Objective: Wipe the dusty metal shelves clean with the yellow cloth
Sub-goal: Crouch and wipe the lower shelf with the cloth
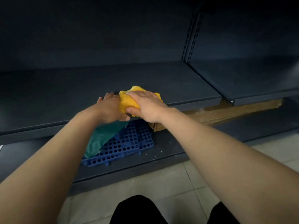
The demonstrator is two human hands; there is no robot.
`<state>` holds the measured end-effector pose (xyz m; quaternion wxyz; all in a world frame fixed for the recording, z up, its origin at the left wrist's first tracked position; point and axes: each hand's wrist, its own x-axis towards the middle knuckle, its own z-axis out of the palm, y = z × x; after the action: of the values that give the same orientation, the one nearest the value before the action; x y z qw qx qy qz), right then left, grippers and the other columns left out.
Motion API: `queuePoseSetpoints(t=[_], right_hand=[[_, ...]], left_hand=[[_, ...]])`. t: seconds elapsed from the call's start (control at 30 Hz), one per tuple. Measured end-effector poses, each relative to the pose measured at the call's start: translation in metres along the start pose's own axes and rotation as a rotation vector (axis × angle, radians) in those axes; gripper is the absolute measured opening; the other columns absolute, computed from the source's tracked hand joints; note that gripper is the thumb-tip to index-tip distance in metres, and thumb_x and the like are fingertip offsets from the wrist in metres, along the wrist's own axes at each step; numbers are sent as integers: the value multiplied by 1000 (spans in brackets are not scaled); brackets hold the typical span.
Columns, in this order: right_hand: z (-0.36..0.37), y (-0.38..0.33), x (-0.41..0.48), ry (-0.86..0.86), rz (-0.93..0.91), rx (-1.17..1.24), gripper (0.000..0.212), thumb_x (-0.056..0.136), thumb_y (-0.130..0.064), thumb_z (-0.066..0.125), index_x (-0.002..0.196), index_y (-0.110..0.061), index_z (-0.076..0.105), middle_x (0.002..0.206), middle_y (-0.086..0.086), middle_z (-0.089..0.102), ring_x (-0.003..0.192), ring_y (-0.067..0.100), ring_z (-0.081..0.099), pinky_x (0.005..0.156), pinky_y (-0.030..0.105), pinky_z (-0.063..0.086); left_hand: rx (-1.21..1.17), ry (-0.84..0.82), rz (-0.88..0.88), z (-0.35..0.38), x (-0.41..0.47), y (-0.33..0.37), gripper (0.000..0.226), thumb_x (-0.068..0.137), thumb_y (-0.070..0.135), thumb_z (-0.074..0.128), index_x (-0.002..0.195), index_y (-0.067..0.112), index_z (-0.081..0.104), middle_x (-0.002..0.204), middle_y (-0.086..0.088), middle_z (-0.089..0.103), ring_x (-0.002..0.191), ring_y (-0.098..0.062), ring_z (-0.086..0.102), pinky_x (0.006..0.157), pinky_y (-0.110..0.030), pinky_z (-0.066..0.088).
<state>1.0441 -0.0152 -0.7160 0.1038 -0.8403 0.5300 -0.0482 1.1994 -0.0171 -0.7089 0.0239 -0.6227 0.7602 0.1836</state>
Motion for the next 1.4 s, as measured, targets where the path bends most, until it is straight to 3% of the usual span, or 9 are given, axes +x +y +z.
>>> queuePoseSetpoints(t=[0.3,0.63,0.77,0.93,1.13,1.23,1.4], right_hand=[[-27,111,-53,-8,192,9,65,96,-42,46,150,-26,14,158,-1,18,144,22,17,117,37,12],[-45,199,-91,-4,294,-14,69,94,-39,51,150,-26,13,158,-1,19,143,26,21,116,39,19],[-50,207,-97,-16,275,-21,68,96,-33,51,151,-25,12,158,0,18,143,25,20,114,40,20],[-54,204,-87,97,303,-58,53,97,-26,50,144,-20,27,144,8,38,131,30,35,102,45,34],[-52,205,-70,28,373,50,59,98,-34,42,149,-19,16,151,10,29,134,34,33,108,46,33],[-54,213,-60,41,372,42,55,99,-28,42,147,-15,21,146,12,34,130,35,39,103,44,38],[-53,221,-32,86,393,68,50,98,-26,42,144,-14,26,143,13,36,130,35,37,104,42,34]], left_hand=[[28,30,107,19,17,92,69,95,36,49,149,8,16,158,-11,11,146,-23,5,118,-39,-1],[36,130,57,37,31,167,48,98,28,43,141,9,34,149,-8,33,141,-21,23,118,-39,-3],[55,137,51,45,35,191,45,98,27,41,139,8,36,146,-9,35,139,-21,26,118,-40,-4],[2,161,21,45,39,199,42,99,29,39,135,9,42,141,-9,42,134,-23,35,119,-38,-2],[-20,166,9,43,55,206,48,99,35,37,142,12,37,144,-9,41,136,-23,33,119,-39,-1],[-26,160,10,41,63,212,46,100,34,35,140,12,40,141,-10,45,135,-24,36,118,-38,0],[13,112,-36,36,79,222,41,101,33,32,130,12,50,132,-10,54,127,-25,44,117,-39,4]])
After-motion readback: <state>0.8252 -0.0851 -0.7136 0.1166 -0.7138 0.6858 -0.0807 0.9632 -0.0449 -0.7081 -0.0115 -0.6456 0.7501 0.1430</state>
